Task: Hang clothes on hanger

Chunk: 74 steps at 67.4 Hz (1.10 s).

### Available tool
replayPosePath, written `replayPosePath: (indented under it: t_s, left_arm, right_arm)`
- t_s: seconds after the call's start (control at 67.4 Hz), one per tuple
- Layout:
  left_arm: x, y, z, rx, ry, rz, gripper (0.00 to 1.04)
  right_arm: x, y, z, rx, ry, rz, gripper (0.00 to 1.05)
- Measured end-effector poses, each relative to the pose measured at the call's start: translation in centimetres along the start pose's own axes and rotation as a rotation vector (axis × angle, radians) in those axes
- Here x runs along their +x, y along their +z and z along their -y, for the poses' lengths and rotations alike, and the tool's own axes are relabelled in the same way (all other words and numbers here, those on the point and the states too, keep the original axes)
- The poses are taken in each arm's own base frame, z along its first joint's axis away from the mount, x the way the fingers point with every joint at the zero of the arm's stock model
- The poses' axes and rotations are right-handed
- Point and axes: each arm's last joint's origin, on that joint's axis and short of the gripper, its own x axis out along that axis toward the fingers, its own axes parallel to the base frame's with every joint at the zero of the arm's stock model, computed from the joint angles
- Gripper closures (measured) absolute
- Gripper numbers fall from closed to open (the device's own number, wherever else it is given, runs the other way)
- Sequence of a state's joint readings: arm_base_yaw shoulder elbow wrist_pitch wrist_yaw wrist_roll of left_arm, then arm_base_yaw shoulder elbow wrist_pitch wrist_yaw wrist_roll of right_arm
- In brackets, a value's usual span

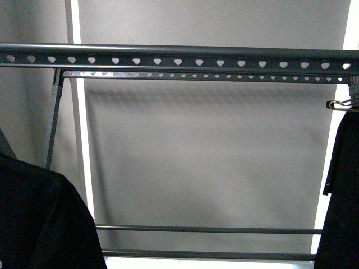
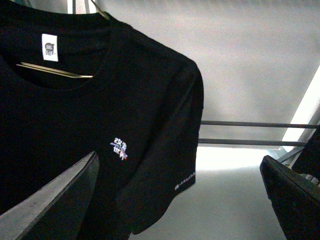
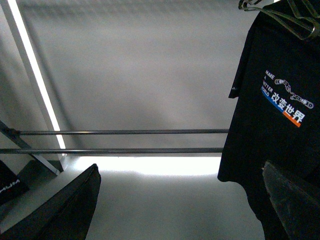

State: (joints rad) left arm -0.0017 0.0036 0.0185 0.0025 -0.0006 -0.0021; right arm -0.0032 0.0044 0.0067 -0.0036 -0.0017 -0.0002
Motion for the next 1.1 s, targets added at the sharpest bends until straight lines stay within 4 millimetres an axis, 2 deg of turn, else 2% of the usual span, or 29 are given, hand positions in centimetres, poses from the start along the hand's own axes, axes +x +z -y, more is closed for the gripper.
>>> replayPosePath:
  t_s: [0.282, 0.341, 0.431, 0.475, 0.534, 0.609, 0.653, 0.698, 0.742, 0.92, 1.099]
  left_arm:
    - [0.0, 0.0, 0.0, -0.001, -0.004, -0.002, 0.07]
    - [0.2, -0.2, 0.3, -0.026, -0.111, -0.083, 0.07]
    - [1.0, 0.8, 1.2, -0.046, -0.118, -0.113, 0.07]
    - [2.2, 3.0, 2.1, -0.084, -0.086, -0.095, 0.07]
    - [3.4, 4.8, 2.8, -0.125, -0.049, -0.076, 0.07]
    - [5.8, 7.1, 3.4, -0.201, 0.049, -0.071, 0.07]
    - [8.2, 8.3, 3.8, -0.261, 0.14, -0.083, 0.07]
    - [9.8, 8.8, 4.0, -0.295, 0.201, -0.093, 0.07]
    - [12.2, 9.2, 4.3, -0.351, 0.285, -0.123, 0.07]
    - [18.4, 8.9, 4.7, -0.483, 0.442, -0.244, 0.07]
    - [21.4, 9.2, 4.3, -0.559, 0.521, -0.218, 0.07]
  right_arm:
    - [0.0, 0.0, 0.0, 0.0, 0.0, 0.0, 0.07]
    - [0.0, 0.0, 0.0, 0.0, 0.0, 0.0, 0.07]
    - [0.0, 0.0, 0.0, 0.0, 0.0, 0.0, 0.07]
    - [0.0, 0.0, 0.0, 0.0, 0.0, 0.0, 0.07]
    - [0.0, 0.0, 0.0, 0.0, 0.0, 0.0, 0.07]
    - [0.0, 0.0, 0.0, 0.0, 0.001, 0.0, 0.07]
    - [0.0, 0.0, 0.0, 0.0, 0.001, 0.0, 0.07]
    - [0.0, 0.0, 0.0, 0.0, 0.001, 0.0, 0.07]
    - [0.0, 0.0, 0.0, 0.0, 0.0, 0.0, 0.07]
    - [0.0, 0.0, 0.0, 0.0, 0.001, 0.0, 0.07]
    - [0.0, 0.0, 0.0, 0.0, 0.0, 0.0, 0.07]
